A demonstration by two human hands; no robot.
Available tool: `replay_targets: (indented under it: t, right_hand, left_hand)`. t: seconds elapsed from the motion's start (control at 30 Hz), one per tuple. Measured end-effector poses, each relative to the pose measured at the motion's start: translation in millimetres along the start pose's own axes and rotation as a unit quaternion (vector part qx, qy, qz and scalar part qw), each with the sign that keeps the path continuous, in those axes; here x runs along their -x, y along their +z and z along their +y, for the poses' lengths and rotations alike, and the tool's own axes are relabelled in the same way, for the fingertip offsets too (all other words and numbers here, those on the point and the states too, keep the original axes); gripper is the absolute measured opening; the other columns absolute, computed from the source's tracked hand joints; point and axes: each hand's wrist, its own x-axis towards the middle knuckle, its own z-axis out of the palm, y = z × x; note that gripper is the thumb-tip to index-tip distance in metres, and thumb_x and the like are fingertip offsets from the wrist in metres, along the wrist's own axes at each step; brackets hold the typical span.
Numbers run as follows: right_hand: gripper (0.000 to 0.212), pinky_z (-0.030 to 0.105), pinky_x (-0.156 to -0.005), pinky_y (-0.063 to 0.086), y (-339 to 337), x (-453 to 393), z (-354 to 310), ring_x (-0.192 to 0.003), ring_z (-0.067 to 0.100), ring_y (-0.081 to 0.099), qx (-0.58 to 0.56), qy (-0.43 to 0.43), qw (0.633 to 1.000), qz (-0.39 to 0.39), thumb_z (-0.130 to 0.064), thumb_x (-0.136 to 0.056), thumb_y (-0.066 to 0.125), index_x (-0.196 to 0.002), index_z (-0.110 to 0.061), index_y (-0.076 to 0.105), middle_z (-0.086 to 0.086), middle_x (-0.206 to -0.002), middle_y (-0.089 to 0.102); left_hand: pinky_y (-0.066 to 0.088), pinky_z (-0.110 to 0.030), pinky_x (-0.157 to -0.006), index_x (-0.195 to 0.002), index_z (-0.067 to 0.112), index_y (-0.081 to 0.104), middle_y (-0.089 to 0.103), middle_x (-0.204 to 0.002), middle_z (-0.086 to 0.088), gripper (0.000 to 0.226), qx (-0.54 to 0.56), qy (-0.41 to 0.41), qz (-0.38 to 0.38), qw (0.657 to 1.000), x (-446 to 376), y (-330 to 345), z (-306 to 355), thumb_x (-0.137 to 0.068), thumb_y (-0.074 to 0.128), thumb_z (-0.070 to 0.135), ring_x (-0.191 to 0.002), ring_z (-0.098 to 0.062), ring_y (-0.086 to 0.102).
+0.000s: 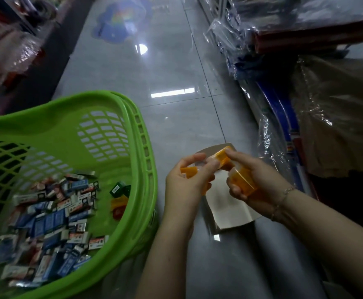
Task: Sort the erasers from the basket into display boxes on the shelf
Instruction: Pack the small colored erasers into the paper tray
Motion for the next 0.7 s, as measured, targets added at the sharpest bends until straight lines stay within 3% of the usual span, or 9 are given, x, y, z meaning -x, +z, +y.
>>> replay_targets:
  t: [0.17,0.3,0.4,0.53,0.6,0.7]
  right_hand:
    - [0.047,0.019,-0.035,0.03,2.3,0.9,0.0,-0.04,0.011,0.045,0.034,-0.015,0.999,0.014,-0.04,-0.088,0.055,-0.117,-0.004,0.054,0.026,-0.121,0.057]
    - [0.042,0.02,-0.039,0.028,3.5,2.3,0.3,-0.039,0.013,0.043,0.088,-0.016,0.995,0.039,-0.041,-0.087,0.056,-0.112,-0.007,0.059,0.018,-0.093,0.07]
    - [0.025,0.02,-0.033,0.032,5.8,2.8,1.1,-0.036,0.013,0.044,0.134,-0.065,0.987,0.058,-0.022,-0.086,0.062,-0.111,-0.022,0.061,0.001,-0.07,0.067]
    - [0.033,0.024,-0.037,0.043,7.4,3.7,2.4,-0.049,0.011,0.056,0.19,-0.126,0.973,0.05,-0.008,-0.084,0.064,-0.105,-0.033,0.061,0.007,-0.096,0.064]
    - [0.03,0.027,-0.04,0.045,5.2,4.3,2.8,-0.053,0.011,0.058,0.207,-0.142,0.967,0.048,-0.011,-0.083,0.065,-0.101,-0.035,0.061,0.007,-0.097,0.064]
    - [0.038,0.028,-0.041,0.048,2.7,5.6,4.4,-0.057,0.014,0.06,0.215,-0.14,0.966,0.032,-0.015,-0.082,0.067,-0.114,-0.035,0.058,0.0,-0.093,0.066]
  left_hand:
    - [0.059,-0.033,-0.074,-0.096,0.024,0.07,0.074,-0.081,0.001,0.022,-0.011,0.001,-0.018,1.0,0.1,1.5,-2.0,-0.076,0.077,0.029,-0.076,-0.015,0.071]
    - [0.057,-0.036,-0.072,-0.093,0.023,0.07,0.073,-0.08,-0.007,0.016,0.012,-0.002,0.009,1.0,-0.9,1.1,-2.0,-0.079,0.075,0.027,-0.073,-0.019,0.07]
    - [0.056,-0.036,-0.071,-0.089,0.019,0.069,0.073,-0.076,-0.008,0.012,0.03,-0.006,0.032,0.999,-4.0,-0.1,-0.4,-0.08,0.074,0.025,-0.072,-0.022,0.069]
    - [0.055,-0.029,-0.064,-0.093,0.013,0.068,0.074,-0.076,-0.008,0.022,0.005,-0.004,0.018,1.0,-7.1,-2.2,1.4,-0.08,0.074,0.029,-0.071,-0.02,0.07]
    - [0.054,-0.024,-0.058,-0.091,0.01,0.067,0.072,-0.072,-0.007,0.022,-0.007,-0.002,0.01,1.0,-9.2,-2.9,3.0,-0.081,0.073,0.028,-0.066,-0.017,0.069]
    - [0.051,-0.023,-0.052,-0.086,0.005,0.065,0.069,-0.065,-0.009,0.025,-0.029,-0.01,0.0,1.0,-11.9,-2.9,7.4,-0.084,0.07,0.03,-0.058,-0.014,0.065]
